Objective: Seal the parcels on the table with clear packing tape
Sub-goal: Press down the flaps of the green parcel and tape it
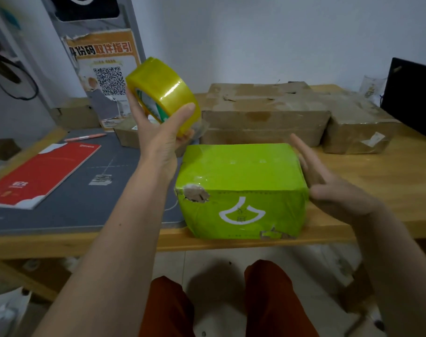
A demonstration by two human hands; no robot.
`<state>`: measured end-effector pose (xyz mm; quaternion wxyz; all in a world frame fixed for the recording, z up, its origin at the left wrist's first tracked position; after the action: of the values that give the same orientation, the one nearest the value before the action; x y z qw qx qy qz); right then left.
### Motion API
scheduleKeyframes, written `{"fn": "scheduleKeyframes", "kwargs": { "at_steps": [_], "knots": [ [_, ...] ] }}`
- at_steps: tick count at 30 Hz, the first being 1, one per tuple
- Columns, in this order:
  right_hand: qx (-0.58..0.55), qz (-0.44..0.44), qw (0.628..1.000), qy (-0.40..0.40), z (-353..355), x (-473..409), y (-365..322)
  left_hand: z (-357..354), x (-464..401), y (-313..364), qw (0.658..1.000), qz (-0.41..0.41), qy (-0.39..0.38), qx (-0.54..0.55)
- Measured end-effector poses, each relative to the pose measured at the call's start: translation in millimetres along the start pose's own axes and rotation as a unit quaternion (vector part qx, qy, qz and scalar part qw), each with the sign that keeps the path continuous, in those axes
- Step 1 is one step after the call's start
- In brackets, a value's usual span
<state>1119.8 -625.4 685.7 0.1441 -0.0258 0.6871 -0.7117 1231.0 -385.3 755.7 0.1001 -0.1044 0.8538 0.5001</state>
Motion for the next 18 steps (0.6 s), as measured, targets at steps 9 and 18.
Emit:
{"fn": "scheduleKeyframes", "kwargs": {
  "at_steps": [9,18],
  "knots": [
    [-0.030,-0.151,0.979,0.132,30.8,-22.9,28.1,6.0,-14.5,33.4,0.998,-0.051,-0.007,0.041],
    [-0.099,-0.247,0.935,0.234,45.1,-57.3,39.8,-28.8,11.9,20.5,0.984,0.094,-0.146,0.027]
  ]
}}
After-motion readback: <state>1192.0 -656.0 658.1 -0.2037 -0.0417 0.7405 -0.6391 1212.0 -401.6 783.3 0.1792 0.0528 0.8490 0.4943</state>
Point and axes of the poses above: each hand's wrist, its own x-axis away from the middle knuckle, its own z-axis out of the back of the hand, y = z × x, the point moved 8 cm from there along -x, towards the middle knuckle, and after that the axes turned 1 degree about -z, right-handed, at the moved point
